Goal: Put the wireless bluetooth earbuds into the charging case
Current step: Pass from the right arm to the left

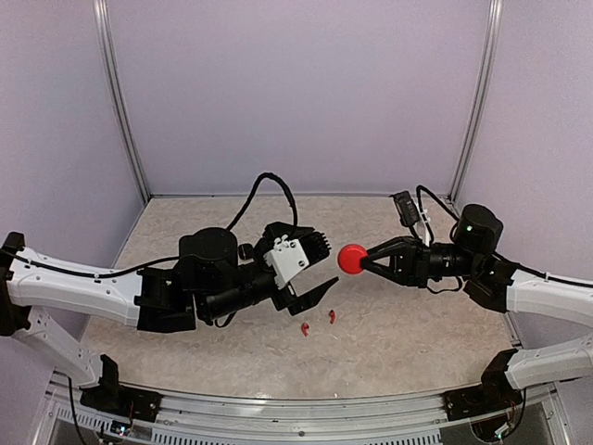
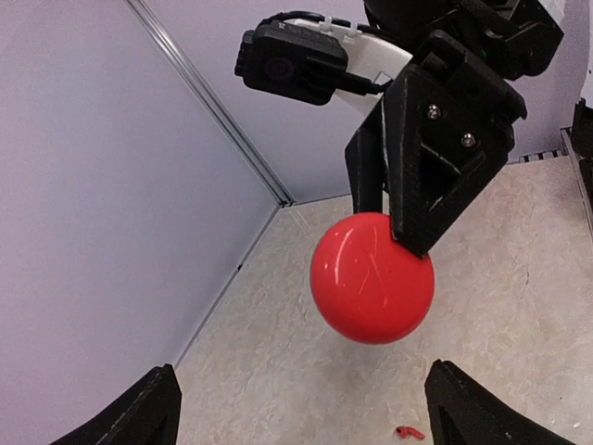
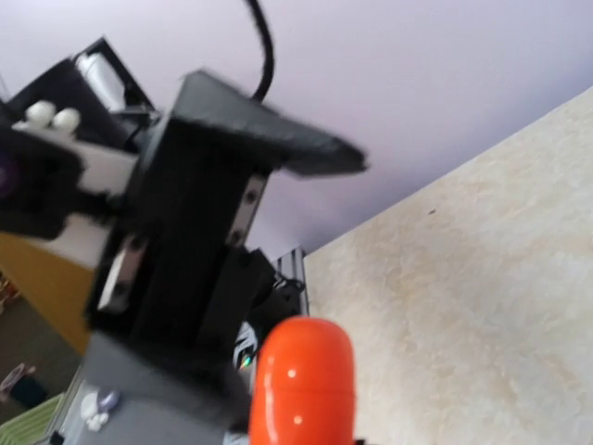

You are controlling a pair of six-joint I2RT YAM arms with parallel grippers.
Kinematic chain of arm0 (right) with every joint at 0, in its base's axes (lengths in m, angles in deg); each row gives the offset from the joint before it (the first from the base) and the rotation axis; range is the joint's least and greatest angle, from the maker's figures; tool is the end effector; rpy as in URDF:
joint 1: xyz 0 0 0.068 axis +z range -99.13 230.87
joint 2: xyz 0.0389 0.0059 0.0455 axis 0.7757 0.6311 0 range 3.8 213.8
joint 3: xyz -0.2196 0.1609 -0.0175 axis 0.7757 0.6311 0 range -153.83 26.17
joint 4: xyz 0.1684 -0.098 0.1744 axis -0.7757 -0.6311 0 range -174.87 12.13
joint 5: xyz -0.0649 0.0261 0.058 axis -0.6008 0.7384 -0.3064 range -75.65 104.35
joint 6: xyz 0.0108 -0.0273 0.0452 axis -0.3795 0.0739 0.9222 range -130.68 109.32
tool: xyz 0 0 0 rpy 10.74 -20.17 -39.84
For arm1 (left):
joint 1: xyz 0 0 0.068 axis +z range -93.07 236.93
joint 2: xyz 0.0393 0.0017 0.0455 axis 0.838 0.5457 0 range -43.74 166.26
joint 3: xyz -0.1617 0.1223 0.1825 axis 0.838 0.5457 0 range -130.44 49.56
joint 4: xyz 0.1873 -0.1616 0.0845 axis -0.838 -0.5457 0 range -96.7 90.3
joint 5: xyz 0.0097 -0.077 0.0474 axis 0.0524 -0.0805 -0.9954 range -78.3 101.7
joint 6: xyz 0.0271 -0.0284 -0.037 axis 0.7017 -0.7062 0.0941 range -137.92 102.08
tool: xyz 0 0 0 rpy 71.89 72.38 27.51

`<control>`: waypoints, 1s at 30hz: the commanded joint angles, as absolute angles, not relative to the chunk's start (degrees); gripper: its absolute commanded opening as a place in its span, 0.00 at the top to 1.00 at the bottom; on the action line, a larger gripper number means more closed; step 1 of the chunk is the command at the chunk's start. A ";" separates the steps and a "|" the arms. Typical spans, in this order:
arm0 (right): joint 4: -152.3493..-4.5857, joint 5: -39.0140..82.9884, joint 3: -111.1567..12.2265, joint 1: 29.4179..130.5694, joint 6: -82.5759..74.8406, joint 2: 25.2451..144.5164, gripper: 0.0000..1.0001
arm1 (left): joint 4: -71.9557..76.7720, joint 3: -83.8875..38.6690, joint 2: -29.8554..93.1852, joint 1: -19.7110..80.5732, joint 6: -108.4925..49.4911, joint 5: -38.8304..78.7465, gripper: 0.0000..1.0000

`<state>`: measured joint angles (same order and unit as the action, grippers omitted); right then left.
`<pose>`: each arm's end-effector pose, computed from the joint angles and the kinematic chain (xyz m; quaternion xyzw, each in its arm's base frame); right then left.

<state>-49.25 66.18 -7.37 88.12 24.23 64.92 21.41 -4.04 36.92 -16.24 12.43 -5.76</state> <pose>0.1689 0.1635 0.2861 -0.3247 0.6237 0.6255 0.3383 0.1058 -0.3128 0.3047 0.5138 0.5343 -0.1366 0.6572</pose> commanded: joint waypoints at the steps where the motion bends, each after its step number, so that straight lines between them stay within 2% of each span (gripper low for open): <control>1: -42.63 62.26 -4.95 87.93 27.78 64.26 0.97 | 28.15 -7.92 41.23 -18.42 9.10 -8.90 0.11; 8: -41.63 60.93 -4.42 88.29 29.03 63.03 0.97 | 26.94 -11.46 45.72 -19.15 11.55 -7.93 0.18; 18: -41.91 60.63 -4.12 89.40 29.31 63.31 0.97 | 25.11 -14.49 49.47 -19.97 15.34 -8.90 0.35; 24: -41.72 60.58 -3.89 89.81 29.48 63.15 0.97 | 24.76 -14.51 49.95 -19.97 16.70 -9.47 0.48; 27: -41.47 61.40 -3.80 90.06 29.16 63.02 0.96 | 23.86 -14.23 50.03 -19.97 18.28 -9.11 0.52; 30: -41.60 62.63 -3.67 90.09 28.86 62.99 0.89 | 23.02 -12.86 48.99 -19.79 19.98 -7.02 0.59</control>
<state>-43.70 60.98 -3.92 89.11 29.02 64.14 25.04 -12.85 48.94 -19.45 16.65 -10.13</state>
